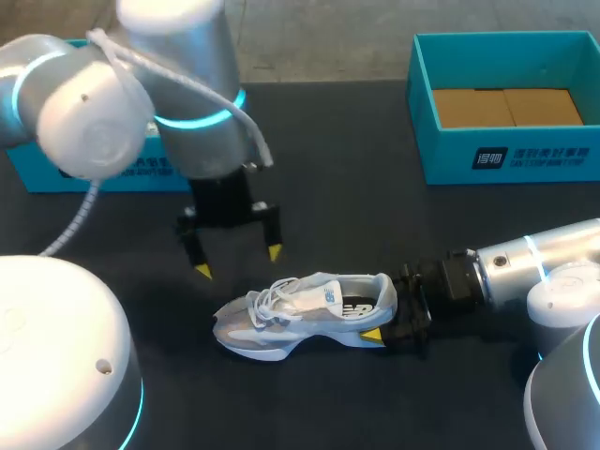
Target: Take the shoe out of the shoebox, open the shoe tongue, remove and reinsert the insole, then place the shoe into the shoebox
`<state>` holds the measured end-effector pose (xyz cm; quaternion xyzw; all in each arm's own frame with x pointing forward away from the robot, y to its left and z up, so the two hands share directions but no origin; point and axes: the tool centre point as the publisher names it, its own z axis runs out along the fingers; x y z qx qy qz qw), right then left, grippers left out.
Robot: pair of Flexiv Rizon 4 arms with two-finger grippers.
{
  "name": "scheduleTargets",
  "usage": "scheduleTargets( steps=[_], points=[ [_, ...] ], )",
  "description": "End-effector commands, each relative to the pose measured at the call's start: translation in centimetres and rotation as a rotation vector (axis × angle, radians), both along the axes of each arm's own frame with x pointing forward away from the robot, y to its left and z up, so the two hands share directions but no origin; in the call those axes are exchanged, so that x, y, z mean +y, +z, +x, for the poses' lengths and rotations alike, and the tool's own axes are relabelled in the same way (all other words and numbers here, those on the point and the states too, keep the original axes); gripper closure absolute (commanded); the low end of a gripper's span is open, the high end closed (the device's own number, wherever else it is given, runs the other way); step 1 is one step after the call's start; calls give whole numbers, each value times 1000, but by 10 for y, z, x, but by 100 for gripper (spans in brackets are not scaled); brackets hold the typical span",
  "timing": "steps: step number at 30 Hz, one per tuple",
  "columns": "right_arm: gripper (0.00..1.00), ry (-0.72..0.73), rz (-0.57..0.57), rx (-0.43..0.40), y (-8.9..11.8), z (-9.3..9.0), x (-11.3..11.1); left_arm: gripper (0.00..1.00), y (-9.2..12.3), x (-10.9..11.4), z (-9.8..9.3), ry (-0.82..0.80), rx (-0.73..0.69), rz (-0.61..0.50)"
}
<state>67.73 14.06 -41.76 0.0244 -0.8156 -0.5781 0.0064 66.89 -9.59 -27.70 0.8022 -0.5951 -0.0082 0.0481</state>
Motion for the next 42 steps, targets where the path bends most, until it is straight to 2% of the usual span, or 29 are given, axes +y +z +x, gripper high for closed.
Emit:
scheduleTargets(
  steps=[1, 8, 19, 27, 32, 42],
  points=[
    [100, -3, -3, -1, 0, -1, 1, 0, -3, -32, 2, -12, 13, 43],
    [100, -3, -3, -1, 0, -1, 1, 0, -9, -55, -2, -86, 33, 66],
    [100, -3, -3, -1, 0, -1, 1, 0, -24, -99, -12, -109, 40, 109],
    [100, -3, -3, -1, 0, -1, 1, 0, -40, -126, -8, -82, 104, 215],
    [100, -3, -3, -1, 0, -1, 1, 0, -54, -134, -5, -71, 138, 286],
    [100, -3, -3, -1, 0, -1, 1, 0, -66, -144, -9, -57, 134, 362]
  ],
)
